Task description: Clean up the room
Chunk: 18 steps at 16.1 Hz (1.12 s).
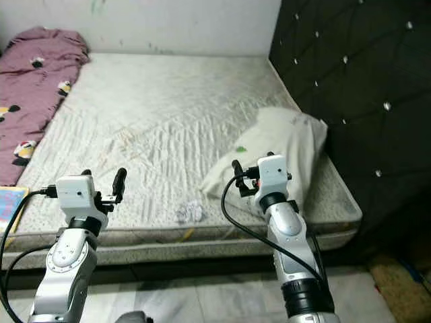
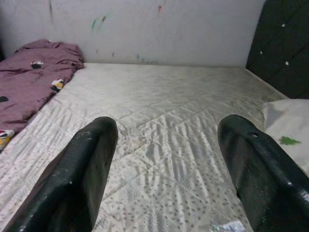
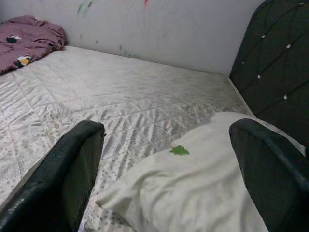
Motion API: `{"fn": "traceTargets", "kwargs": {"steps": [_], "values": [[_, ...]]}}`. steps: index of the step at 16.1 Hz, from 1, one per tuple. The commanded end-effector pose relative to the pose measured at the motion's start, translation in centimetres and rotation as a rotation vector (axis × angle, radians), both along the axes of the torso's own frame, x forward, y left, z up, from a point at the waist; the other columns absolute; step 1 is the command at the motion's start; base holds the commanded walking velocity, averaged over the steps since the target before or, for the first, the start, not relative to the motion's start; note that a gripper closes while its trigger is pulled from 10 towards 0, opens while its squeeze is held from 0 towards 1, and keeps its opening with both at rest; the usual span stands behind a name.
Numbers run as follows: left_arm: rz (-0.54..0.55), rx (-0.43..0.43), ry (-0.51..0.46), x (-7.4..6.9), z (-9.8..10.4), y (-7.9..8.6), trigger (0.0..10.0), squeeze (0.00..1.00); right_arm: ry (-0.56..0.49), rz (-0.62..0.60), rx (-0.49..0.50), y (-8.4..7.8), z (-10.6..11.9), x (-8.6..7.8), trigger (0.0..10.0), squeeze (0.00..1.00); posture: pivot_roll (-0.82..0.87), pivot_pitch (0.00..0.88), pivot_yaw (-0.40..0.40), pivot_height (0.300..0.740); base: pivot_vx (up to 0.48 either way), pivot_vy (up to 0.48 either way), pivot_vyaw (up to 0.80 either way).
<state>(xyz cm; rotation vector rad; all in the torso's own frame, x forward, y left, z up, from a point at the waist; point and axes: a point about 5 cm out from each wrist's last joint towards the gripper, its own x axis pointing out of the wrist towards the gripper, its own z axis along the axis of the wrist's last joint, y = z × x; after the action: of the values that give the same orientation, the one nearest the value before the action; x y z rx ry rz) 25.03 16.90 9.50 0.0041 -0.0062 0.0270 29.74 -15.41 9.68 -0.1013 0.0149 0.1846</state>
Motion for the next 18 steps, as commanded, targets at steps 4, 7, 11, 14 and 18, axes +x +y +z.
{"fn": "traceTargets", "kwargs": {"steps": [4,7,11,14,18], "values": [[-0.008,0.004,-0.022,0.0,0.48,0.1,10.0,0.0,-0.004,-0.007,0.003,-0.12,0.3,0.2,10.0,0.0,0.01,0.0,-0.078,0.74,0.357,0.0,0.0],[-0.008,0.003,-0.019,0.0,0.43,0.12,10.0,0.0,-0.01,-0.01,-0.001,-0.12,0.38,0.2,10.0,0.0,0.01,0.0,-0.077,0.74,0.364,0.0,0.0],[0.031,0.008,-0.007,0.12,0.23,0.31,10.0,0.0,-0.003,-0.01,0.006,-0.09,0.33,0.25,10.0,0.0,0.01,0.0,-0.077,0.74,0.246,0.0,0.0],[0.058,-0.018,0.009,0.23,0.07,0.49,10.0,0.0,-0.002,-0.009,0.005,-0.09,0.33,0.27,10.0,0.0,0.02,0.0,-0.079,0.74,0.0,0.0,0.0],[0.044,-0.03,0.002,0.37,0.11,0.37,10.0,0.0,0.007,-0.014,0.013,-0.13,0.22,0.29,10.0,0.0,0.02,0.0,-0.08,0.74,0.0,0.48,0.0]]}}
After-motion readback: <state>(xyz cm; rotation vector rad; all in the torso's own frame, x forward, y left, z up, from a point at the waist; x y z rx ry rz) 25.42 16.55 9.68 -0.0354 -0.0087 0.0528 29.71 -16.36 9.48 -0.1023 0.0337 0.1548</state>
